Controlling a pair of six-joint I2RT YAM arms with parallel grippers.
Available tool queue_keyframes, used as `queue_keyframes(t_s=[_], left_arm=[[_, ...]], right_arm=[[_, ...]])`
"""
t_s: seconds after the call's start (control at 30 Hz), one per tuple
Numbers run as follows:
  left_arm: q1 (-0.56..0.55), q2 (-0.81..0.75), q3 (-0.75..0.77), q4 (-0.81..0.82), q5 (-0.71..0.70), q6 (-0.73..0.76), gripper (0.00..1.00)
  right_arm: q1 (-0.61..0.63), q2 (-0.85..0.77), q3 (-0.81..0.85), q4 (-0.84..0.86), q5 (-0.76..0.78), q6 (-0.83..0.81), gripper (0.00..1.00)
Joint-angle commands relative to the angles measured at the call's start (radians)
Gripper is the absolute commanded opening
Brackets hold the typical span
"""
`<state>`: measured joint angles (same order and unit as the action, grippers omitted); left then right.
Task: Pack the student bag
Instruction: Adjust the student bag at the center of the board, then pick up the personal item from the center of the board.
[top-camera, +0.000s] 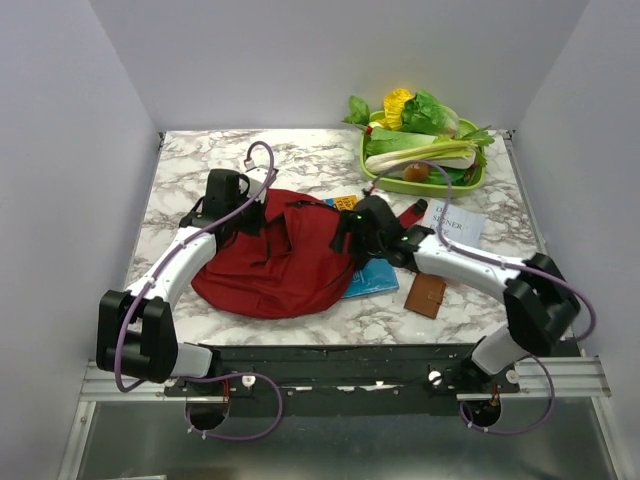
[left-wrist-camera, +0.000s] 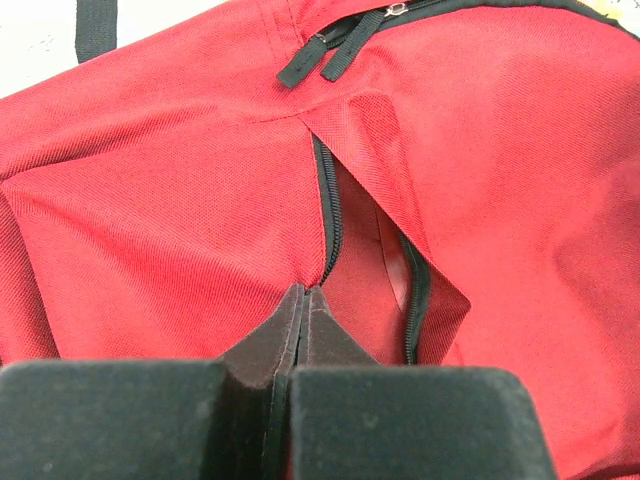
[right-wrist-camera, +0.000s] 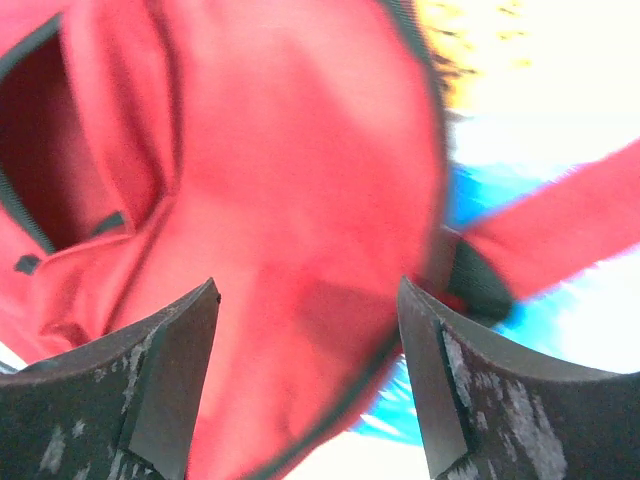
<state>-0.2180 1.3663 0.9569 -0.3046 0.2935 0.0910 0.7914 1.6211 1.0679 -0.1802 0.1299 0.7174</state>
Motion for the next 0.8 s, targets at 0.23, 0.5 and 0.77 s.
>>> queue_keyframes(t_s=[0.23,0.5,0.77], left_arm=[[0.005,-0.026,0.026,-0.024,0.041,0.013,0.00],[0.005,-0.023,0.031,-0.030,0.039,0.012,0.00],[0.005,-0.022,0.039,-0.044,0.044,0.012,0.00]], right_arm=[[-0.152,-0.369,-0.276,-0.567,0.322,0.356,0.98],[-0.208,-0.549,-0.405,-0.716,0.407,0.481,1.00],[-0.357,-0.560,-0.473,-0.615,0.346,0.373,1.00]])
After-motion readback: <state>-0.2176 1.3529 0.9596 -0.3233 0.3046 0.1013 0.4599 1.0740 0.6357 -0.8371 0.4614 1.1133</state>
